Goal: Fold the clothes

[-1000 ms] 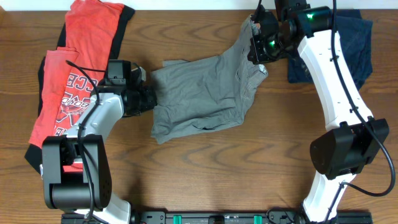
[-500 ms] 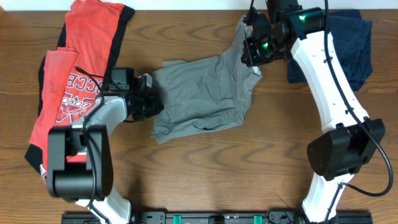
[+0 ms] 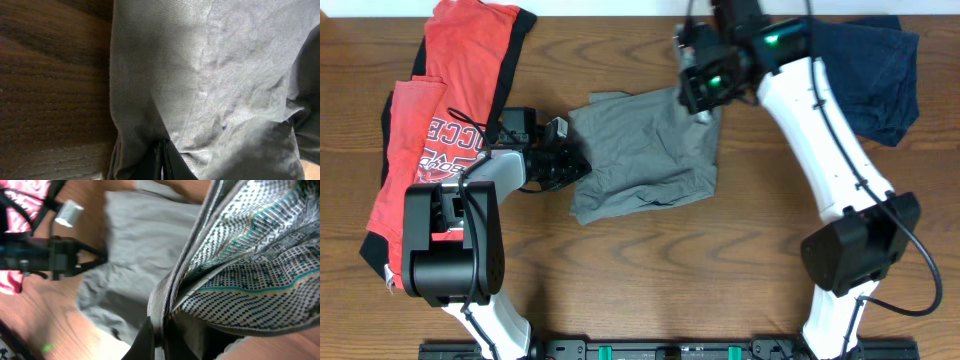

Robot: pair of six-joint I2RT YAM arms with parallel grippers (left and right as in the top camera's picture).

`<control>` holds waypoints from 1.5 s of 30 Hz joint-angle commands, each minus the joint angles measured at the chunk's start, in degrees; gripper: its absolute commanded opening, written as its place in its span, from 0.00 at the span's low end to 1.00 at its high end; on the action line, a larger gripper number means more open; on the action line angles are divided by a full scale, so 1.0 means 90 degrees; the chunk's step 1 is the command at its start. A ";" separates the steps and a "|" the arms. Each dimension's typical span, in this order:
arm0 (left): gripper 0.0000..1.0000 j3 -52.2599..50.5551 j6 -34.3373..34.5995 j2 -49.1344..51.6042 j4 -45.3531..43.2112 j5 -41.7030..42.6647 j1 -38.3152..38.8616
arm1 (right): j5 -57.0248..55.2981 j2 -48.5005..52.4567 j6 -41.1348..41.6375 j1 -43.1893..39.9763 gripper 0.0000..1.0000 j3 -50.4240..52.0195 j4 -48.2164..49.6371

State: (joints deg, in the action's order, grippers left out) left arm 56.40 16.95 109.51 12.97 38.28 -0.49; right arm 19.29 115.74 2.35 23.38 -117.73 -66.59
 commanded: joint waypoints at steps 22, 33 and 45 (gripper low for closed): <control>0.06 -0.0219 0.0083 0.0510 0.0114 -0.0653 0.0044 | -0.0204 0.1083 0.0534 0.2030 0.01 -0.0153 0.0935; 0.10 -0.0216 0.0083 0.0393 0.0340 -0.0653 -0.0092 | -0.0211 0.1144 0.0665 0.2147 0.23 -0.0146 0.1018; 0.45 -0.0202 0.0073 -0.0104 0.0746 -0.0692 -0.0274 | -0.0211 0.1141 0.0787 0.2101 0.83 -0.0146 0.1083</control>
State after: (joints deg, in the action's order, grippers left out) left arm 57.01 17.85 107.92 17.19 39.97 -1.80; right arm 16.93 125.69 8.75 41.76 -118.02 -56.95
